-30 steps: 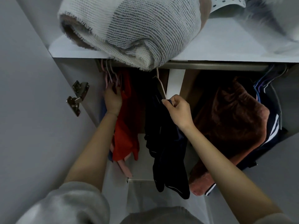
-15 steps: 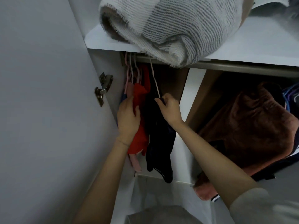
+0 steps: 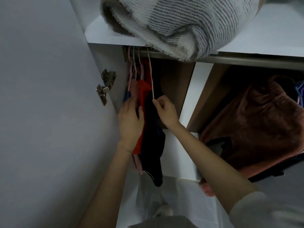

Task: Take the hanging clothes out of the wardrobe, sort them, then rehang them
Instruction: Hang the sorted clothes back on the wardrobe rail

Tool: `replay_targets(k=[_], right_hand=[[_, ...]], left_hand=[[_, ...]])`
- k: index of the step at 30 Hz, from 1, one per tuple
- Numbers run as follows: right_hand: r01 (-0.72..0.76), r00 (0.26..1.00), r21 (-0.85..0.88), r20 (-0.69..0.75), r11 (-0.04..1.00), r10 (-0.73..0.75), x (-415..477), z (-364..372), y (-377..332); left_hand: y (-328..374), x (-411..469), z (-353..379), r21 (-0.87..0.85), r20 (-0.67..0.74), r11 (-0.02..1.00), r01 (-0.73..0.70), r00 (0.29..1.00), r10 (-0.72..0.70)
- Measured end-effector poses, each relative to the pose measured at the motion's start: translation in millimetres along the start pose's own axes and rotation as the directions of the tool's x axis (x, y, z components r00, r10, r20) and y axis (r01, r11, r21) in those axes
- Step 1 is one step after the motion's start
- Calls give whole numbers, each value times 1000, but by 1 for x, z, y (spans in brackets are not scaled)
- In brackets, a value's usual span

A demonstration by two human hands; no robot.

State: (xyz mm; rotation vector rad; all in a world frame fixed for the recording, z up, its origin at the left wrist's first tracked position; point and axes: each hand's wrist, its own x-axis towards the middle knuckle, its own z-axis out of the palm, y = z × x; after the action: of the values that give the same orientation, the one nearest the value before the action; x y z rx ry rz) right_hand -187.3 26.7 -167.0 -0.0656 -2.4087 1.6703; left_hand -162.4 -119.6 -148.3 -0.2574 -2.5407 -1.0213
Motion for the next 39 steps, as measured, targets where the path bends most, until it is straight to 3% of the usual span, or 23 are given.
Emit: replay_targets(k=[3, 7, 15, 22, 25, 30, 39], right_hand=[[-44, 999, -64, -28, 997, 42, -15, -24, 11], [-61, 976, -225, -218, 972, 10, -56, -78, 25], [-322, 837, -421, -545, 848, 47, -223, -214, 42], [-603, 631, -342, -757, 721, 169, -438, -277, 38], [-658, 555, -302, -814, 690, 174, -518, -279, 30], [-763, 310, -114, -928, 637, 205, -677, -285, 23], [-836, -146, 234, -967, 496, 210, -893, -316, 21]], left_hand=[[13, -4, 7, -4, -18, 999, -49, 999, 49], [45, -9, 27, 17, 36, 990, -143, 989, 143], [134, -96, 94, -141, 288, 940, -311, 896, 340], [233, -256, 116, -389, 402, 789, -476, 683, 610], [261, -327, 110, -488, 422, 739, -465, 616, 666], [318, -463, 97, -661, 407, 570, -488, 405, 818], [437, -666, 101, -837, 399, 352, -418, -29, 916]])
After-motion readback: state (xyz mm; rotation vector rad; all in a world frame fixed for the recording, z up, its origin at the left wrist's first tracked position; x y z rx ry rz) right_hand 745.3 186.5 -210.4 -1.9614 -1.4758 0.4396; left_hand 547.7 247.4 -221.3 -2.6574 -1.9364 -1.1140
